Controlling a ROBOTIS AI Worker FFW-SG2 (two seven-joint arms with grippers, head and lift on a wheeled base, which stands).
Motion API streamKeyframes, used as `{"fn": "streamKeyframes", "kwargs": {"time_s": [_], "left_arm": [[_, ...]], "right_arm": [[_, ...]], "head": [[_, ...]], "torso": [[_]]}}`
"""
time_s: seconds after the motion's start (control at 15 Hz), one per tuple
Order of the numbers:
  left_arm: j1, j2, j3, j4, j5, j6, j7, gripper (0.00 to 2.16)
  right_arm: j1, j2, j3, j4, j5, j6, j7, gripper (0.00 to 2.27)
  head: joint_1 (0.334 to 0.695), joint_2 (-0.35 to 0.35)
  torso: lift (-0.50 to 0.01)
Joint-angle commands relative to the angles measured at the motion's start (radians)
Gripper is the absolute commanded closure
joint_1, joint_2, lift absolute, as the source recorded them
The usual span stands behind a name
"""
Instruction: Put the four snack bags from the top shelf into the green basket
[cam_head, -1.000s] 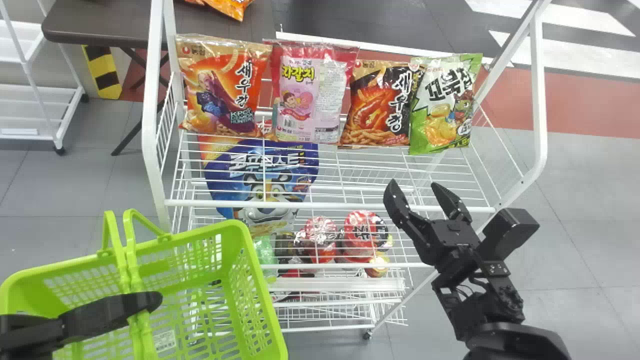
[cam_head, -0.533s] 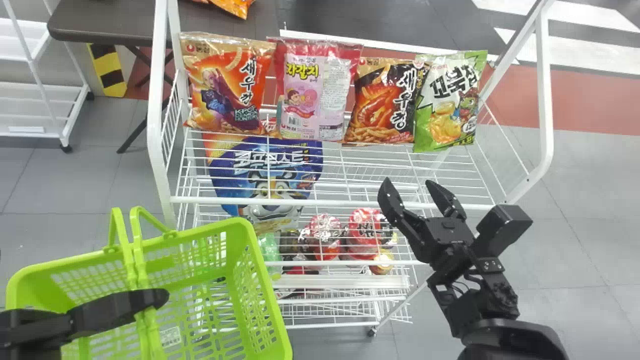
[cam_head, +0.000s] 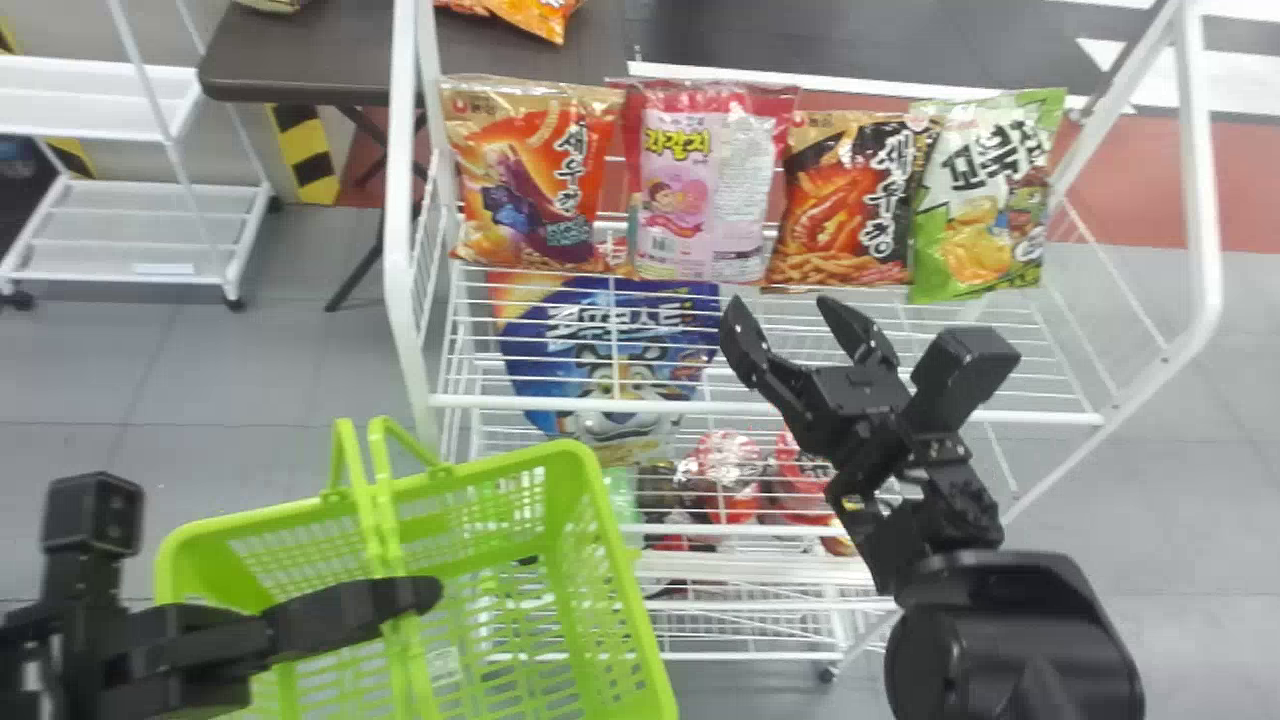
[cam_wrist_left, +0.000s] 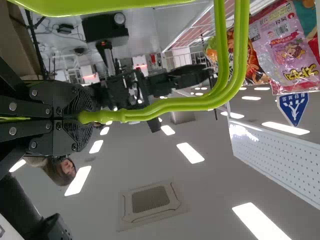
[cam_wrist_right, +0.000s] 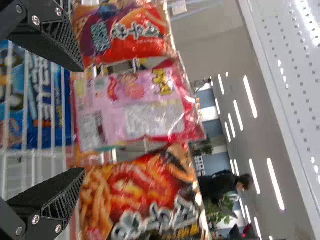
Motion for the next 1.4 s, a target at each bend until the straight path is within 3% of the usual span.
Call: {"fn": "streamKeyframes", "kwargs": {"time_s": [0.0, 0.13, 0.27, 0.47, 0.73, 0.93, 1.07, 1.2, 1.27, 1.33], "left_arm": [[0.001, 0.000, 0.004, 0.000, 0.002, 0.000, -0.011, 2.15], [0.001, 0.000, 0.007, 0.003, 0.000, 0.000, -0.011, 2.15], [0.001, 0.002, 0.009, 0.004, 0.000, -0.003, -0.011, 2.15], [0.001, 0.002, 0.009, 0.006, 0.002, -0.006, -0.011, 2.15], [-0.002, 0.002, 0.006, 0.015, 0.000, -0.015, -0.011, 2.15], [-0.003, 0.000, -0.001, 0.017, 0.000, -0.021, -0.011, 2.15], [-0.003, 0.000, 0.001, 0.021, 0.000, -0.021, -0.011, 2.15], [-0.003, 0.000, 0.001, 0.021, 0.000, -0.025, -0.011, 2.15], [-0.003, 0.000, 0.002, 0.021, 0.000, -0.025, -0.011, 2.15], [-0.003, 0.000, 0.004, 0.023, 0.000, -0.025, -0.011, 2.15]], "right_arm": [[-0.105, 0.006, 0.090, 0.073, 0.002, 0.001, -0.027, 0.11], [-0.203, 0.010, 0.173, 0.162, 0.008, -0.002, -0.054, 0.11], [-0.300, 0.037, 0.228, 0.263, 0.024, -0.002, -0.054, 0.11], [-0.429, 0.037, 0.293, 0.437, 0.045, -0.026, -0.085, 0.11], [-0.571, 0.037, 0.331, 0.684, 0.059, -0.143, -0.123, 0.11], [-0.646, 0.037, 0.345, 0.803, 0.054, -0.146, -0.086, 0.19], [-0.656, 0.037, 0.348, 0.814, 0.034, -0.128, 0.009, 0.70], [-0.656, 0.037, 0.357, 0.814, 0.030, -0.109, 0.038, 1.80], [-0.656, 0.037, 0.357, 0.814, 0.019, -0.088, 0.038, 2.20], [-0.654, 0.037, 0.356, 0.812, 0.019, -0.091, 0.039, 2.25]], "head": [[0.695, -0.032], [0.695, 0.013], [0.695, 0.053], [0.695, 0.133], [0.695, 0.145], [0.695, 0.127], [0.695, 0.124], [0.695, 0.145], [0.695, 0.150], [0.695, 0.152]], "torso": [[0.000], [0.000], [0.000], [0.000], [0.000], [0.000], [0.000], [0.000], [0.000], [0.000]]}}
